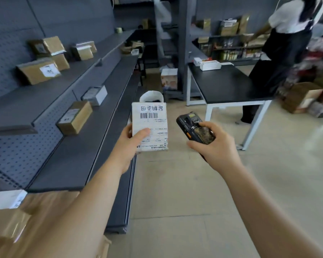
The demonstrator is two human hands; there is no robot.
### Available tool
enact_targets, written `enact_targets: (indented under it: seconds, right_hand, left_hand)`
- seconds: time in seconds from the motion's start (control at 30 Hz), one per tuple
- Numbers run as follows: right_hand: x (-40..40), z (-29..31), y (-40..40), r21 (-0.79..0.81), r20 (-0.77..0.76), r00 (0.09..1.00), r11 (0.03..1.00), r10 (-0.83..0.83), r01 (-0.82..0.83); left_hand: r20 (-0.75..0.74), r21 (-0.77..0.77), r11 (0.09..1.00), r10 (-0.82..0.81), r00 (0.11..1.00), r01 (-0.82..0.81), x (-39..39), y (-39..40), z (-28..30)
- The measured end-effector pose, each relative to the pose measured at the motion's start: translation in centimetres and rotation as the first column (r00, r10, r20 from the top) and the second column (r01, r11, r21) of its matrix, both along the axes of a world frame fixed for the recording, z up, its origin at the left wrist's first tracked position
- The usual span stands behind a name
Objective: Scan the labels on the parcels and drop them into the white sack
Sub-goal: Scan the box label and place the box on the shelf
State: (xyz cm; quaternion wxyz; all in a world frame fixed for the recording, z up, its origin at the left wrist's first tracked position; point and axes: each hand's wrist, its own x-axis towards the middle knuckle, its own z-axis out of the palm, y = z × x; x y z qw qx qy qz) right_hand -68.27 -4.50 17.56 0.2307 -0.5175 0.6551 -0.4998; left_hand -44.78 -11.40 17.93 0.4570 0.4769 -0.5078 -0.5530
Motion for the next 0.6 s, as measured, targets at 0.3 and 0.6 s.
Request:
enact_targets:
  seconds: [0.3, 0.6]
  right_hand:
    - [-5.1, -5.1, -7.4, 0.133, -0.021, 0.999, 0.99, -0.043, 0.046]
    - [-6.1, -5.3, -24.8, 0.193, -0.047, 0.998, 0.98, -0.043, 0.051]
  left_hand:
    - [0.053, 0.109, 0.992, -0.077, 0.996, 0.071, -5.4, -8.6, -5.2]
    - [0.017, 0.133, 0.99, -0.047, 0.999, 0.044, -6.5, -26.3, -6.5]
